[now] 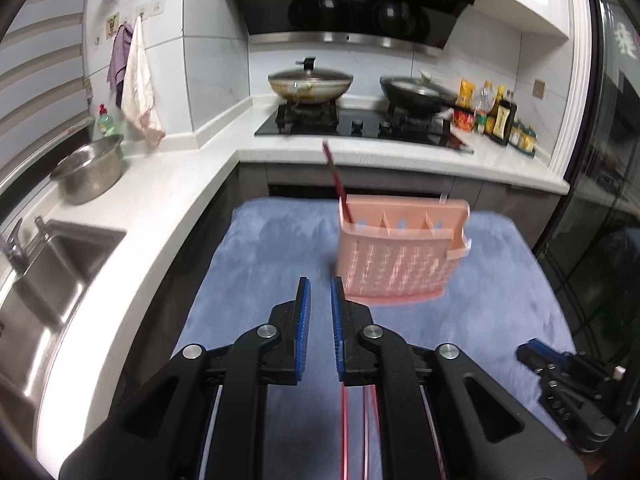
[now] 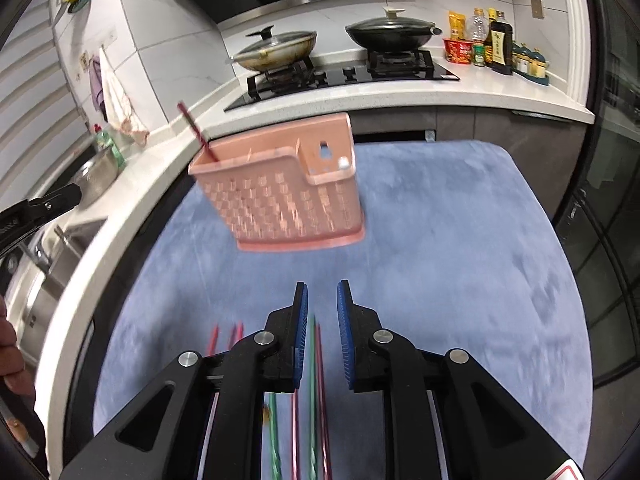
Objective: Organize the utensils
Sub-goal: 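Open both tools to release the chopstick and spoon, then pull back, then grasp a red chopstick with the left tool while the right tool grasps a dark red chopstick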
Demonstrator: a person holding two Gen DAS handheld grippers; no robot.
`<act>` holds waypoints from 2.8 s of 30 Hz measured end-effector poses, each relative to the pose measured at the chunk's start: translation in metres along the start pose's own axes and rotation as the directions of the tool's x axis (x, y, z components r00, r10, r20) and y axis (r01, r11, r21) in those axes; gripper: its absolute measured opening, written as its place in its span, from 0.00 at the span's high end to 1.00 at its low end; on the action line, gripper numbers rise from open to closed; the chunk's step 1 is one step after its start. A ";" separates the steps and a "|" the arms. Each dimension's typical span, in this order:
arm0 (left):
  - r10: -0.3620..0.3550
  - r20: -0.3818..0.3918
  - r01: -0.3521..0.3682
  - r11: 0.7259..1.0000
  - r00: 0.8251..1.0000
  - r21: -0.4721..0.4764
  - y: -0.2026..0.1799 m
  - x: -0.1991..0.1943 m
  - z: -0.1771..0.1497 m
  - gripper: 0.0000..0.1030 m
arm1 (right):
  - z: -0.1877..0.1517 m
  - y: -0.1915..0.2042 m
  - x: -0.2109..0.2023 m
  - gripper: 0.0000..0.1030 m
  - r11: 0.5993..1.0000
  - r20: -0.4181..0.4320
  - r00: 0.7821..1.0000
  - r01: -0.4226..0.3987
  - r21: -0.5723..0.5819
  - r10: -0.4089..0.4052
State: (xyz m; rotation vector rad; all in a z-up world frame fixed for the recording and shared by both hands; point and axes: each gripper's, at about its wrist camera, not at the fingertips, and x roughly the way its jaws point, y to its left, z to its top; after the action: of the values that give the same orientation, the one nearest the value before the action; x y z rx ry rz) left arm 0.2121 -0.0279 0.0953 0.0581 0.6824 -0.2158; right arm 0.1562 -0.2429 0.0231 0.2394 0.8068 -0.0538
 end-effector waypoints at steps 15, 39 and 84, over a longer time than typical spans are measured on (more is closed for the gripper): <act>0.006 -0.233 -0.012 1.000 0.972 -0.025 0.019 -0.003 -0.144 0.89 | -0.131 0.000 -0.020 0.85 0.999 -0.158 0.986 0.047 -0.012 -0.048; -0.076 -0.331 0.059 0.996 0.940 -0.060 0.008 -0.004 -0.216 0.66 | -0.172 0.000 -0.002 0.85 0.999 -0.230 0.972 0.047 0.023 -0.040; -0.071 -0.383 0.076 0.997 0.921 -0.001 -0.008 0.009 -0.237 0.88 | -0.172 -0.001 0.010 0.85 0.999 -0.227 0.973 0.048 0.001 -0.047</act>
State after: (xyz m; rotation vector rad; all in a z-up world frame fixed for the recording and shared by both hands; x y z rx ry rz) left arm 0.0700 -0.0083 -0.0937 0.0890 1.0759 -0.2850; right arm 0.0410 -0.2038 -0.0993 0.2350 1.0402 -0.0753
